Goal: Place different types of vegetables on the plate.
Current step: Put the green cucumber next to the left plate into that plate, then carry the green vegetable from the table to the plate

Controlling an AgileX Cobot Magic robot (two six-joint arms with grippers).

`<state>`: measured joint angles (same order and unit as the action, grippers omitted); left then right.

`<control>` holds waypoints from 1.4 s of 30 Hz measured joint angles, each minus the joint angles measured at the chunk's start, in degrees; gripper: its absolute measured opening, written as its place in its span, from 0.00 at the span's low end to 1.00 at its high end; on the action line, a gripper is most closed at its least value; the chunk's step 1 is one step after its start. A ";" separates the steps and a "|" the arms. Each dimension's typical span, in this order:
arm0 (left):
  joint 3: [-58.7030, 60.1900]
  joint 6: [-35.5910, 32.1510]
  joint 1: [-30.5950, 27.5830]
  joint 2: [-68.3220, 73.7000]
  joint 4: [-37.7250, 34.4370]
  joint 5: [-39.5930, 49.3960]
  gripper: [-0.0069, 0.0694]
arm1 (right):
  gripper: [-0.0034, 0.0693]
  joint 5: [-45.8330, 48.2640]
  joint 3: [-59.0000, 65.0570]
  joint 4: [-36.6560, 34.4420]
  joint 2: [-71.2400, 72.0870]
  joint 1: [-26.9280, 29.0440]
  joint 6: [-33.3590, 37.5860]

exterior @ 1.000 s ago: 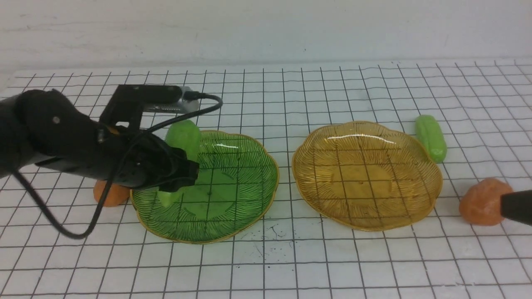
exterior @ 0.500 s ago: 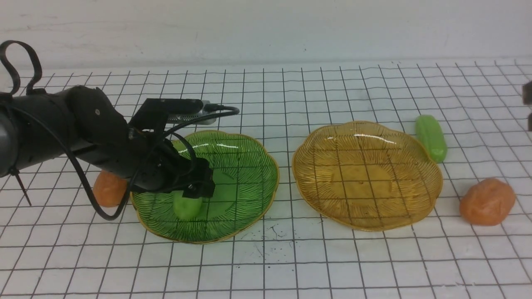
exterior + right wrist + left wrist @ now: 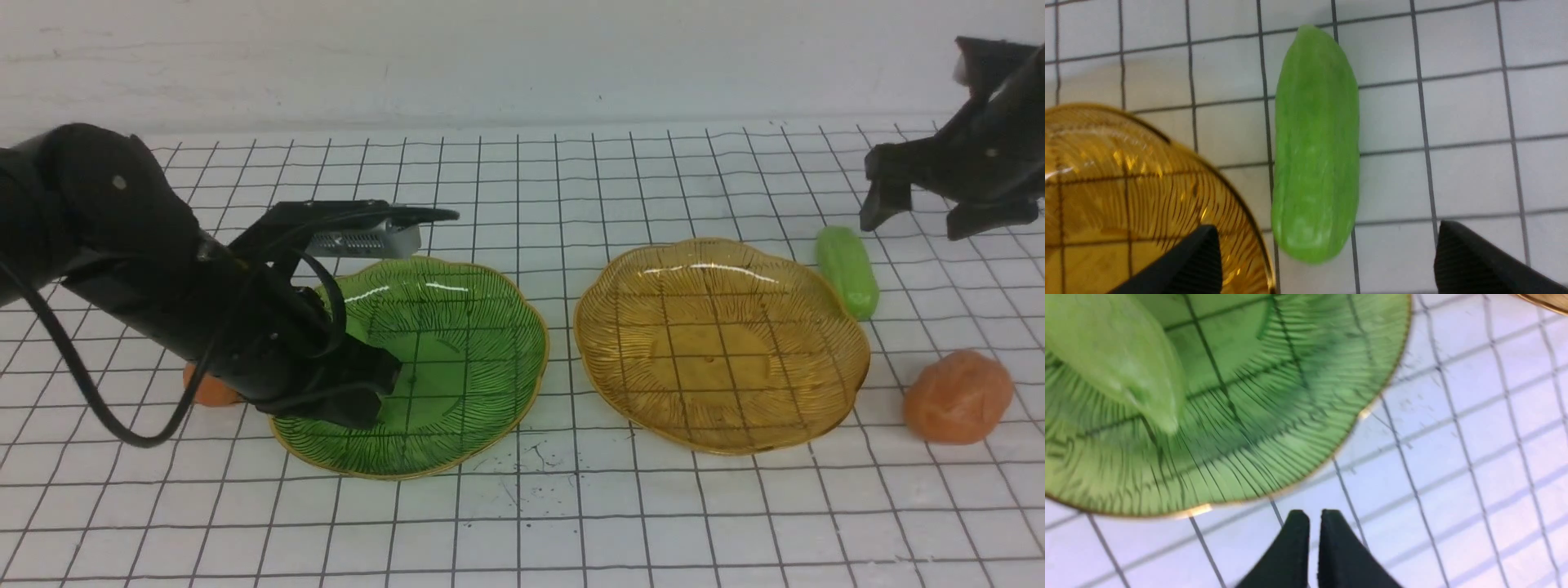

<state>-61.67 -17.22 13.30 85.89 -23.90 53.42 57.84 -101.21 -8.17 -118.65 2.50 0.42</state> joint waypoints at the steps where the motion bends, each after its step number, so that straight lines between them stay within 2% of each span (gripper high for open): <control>1: 0.00 0.00 0.00 -1.15 0.00 1.37 0.09 | 0.94 -0.29 -1.55 0.00 -1.99 0.00 -0.06; 8: 0.00 0.00 0.00 -6.95 0.26 7.30 0.08 | 0.94 -3.42 -8.30 -0.17 -11.27 0.00 -0.42; 14: 0.00 0.11 0.00 -12.64 0.39 9.76 0.08 | 0.83 -5.11 -9.94 -1.34 -15.08 0.00 -1.05; 15: 0.00 0.11 0.00 -14.00 0.39 9.88 0.08 | 0.74 -5.15 -10.01 -1.70 -15.35 0.00 -1.05; 16: 0.00 0.11 0.00 -14.73 0.39 9.99 0.08 | 0.69 -5.15 -10.01 -1.76 -15.38 -0.05 -1.05; 17: 0.00 0.11 0.00 -15.56 0.39 10.12 0.08 | 0.59 -5.15 -10.35 -1.84 -15.38 -0.05 -1.05; 18: 0.00 0.16 0.00 -16.32 0.39 10.34 0.08 | 0.56 -5.10 -10.84 -1.84 -15.38 -0.05 -1.05; 25: 0.00 0.20 0.00 -20.64 0.96 10.90 0.08 | 0.58 -1.29 -17.80 -0.51 -11.86 -0.05 -1.77; 26: 0.00 0.20 0.00 -21.64 1.68 10.90 0.08 | 0.58 1.20 -20.91 -5.26 -8.41 -0.11 -1.98; 27: 0.00 0.20 0.00 -21.71 1.97 10.90 0.08 | 0.58 1.38 -21.18 -5.89 -8.08 -0.22 -1.86; 28: 0.00 0.20 0.00 -21.92 2.87 10.85 0.08 | 0.58 2.82 -22.61 -10.24 -5.83 -0.68 -0.42; 31: 0.00 0.65 0.00 -21.86 5.65 9.40 0.08 | 0.58 7.47 -24.73 -25.93 -2.10 -4.14 5.99; 32: 0.00 1.18 0.00 -21.86 6.04 8.81 0.08 | 0.58 9.40 -24.86 -30.66 -1.59 -6.84 7.88; 33: 0.00 1.66 0.00 -21.85 6.28 8.19 0.08 | 0.58 11.37 -24.86 -32.73 -1.65 -8.77 9.36; 37: 0.00 2.26 0.00 -21.61 6.62 7.05 0.08 | 0.58 13.25 -24.86 -32.93 -3.44 -16.40 10.48; 42: 0.00 2.58 0.00 -21.36 8.26 6.78 0.08 | 0.58 12.80 -24.86 -24.96 -7.16 -25.47 8.43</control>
<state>-61.67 -14.65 13.30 64.53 -15.64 60.20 70.64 -126.07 -33.13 -125.80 -22.97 8.85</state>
